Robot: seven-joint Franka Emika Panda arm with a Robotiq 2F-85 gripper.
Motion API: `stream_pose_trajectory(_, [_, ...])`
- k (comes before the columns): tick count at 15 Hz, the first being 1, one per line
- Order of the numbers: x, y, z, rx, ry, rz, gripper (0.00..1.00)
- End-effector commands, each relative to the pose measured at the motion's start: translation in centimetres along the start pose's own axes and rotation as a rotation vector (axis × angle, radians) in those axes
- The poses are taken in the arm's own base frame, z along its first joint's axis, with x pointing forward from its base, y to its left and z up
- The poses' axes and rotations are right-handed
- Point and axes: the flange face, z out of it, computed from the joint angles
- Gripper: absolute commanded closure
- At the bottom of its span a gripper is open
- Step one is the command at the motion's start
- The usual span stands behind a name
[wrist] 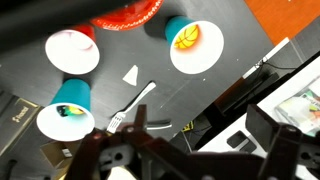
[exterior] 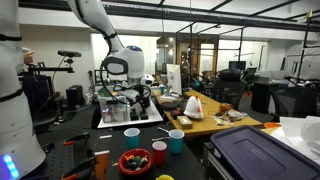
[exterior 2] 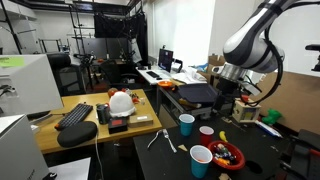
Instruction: Put the ball in the closest blue cup
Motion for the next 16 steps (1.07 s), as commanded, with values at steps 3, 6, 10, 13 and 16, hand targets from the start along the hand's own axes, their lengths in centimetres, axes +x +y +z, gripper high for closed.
stream_pose_trajectory(3, [2.9, 3.9, -7.5, -0.082, 0.067, 0.135, 0.00])
stream_pose_trajectory(6, [4.7, 6.4, -10.2, -0.163, 0.109, 0.190, 0.00])
stream_pose_trajectory(10, [5.9, 9.4, -12.7, -0.289, 0.090, 0.255, 0.00])
stream_pose_trajectory(13, [6.3, 11.3, -14.7, -0.397, 0.057, 0.296, 0.00])
stream_pose_trajectory(16, [6.6, 12.5, -16.3, -0.507, 0.008, 0.345, 0.00])
